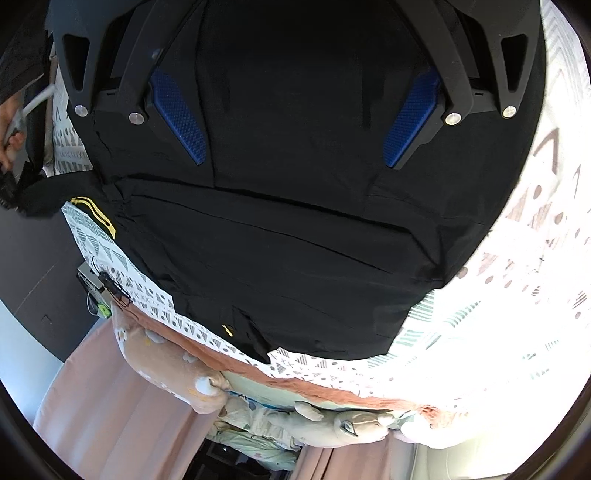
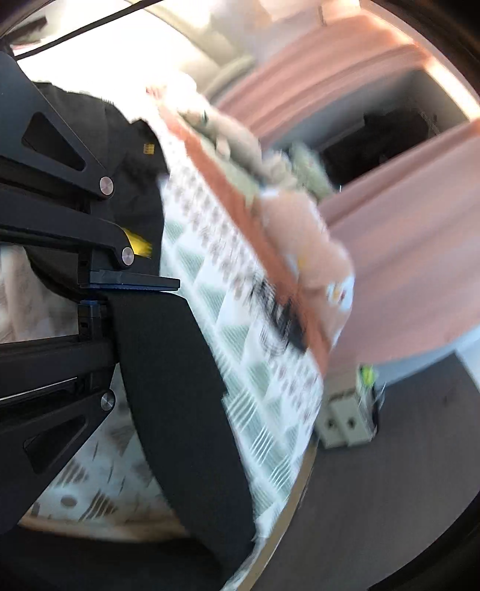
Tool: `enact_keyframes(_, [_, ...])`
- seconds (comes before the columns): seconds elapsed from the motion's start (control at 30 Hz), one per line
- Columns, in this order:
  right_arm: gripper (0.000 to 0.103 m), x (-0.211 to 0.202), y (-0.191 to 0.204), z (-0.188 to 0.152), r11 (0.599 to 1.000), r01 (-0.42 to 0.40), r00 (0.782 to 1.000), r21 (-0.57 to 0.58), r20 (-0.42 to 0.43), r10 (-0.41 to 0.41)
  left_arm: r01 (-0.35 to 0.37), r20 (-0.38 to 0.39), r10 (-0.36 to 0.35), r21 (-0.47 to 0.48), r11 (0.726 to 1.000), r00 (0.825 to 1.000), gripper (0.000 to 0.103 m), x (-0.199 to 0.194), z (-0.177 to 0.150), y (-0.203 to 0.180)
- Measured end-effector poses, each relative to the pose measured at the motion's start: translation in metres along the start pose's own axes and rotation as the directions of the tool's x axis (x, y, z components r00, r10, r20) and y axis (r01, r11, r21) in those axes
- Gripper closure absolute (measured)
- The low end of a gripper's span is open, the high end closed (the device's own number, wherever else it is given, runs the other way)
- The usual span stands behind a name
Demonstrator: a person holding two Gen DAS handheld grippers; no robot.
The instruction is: Fold large clothes
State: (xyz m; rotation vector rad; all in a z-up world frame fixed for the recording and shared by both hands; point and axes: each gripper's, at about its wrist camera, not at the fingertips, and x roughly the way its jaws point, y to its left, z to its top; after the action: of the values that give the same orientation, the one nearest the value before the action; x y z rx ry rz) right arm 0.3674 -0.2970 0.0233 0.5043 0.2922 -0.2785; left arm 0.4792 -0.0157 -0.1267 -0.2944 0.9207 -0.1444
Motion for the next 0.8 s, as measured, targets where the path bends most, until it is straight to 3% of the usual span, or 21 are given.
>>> enact_keyframes(0.3, [0.103,-0.037,0.105,-0.004,0.981,-0.129,0.992,-0.148,-0.01,0.129,0.001,0.047,0.0,-0.022,1.0,0.999,0.004,-0.033,0.013,0.048])
enact_keyframes(0.6, [0.103,-0.017,0.179,-0.018,0.953,-0.232,0.971,-0.195,-0.097,0.217,0.015,0.086,-0.01,-0.059,0.998,0.996,0.004,-0.056,0.024,0.103])
enact_keyframes(0.8, [0.103,0.023,0.222,-0.035,0.937,-0.283,0.952,-0.202,-0.177,0.25,0.006,0.083,0.0,-0.077,0.997,0.997,0.004,-0.062,0.023,0.138])
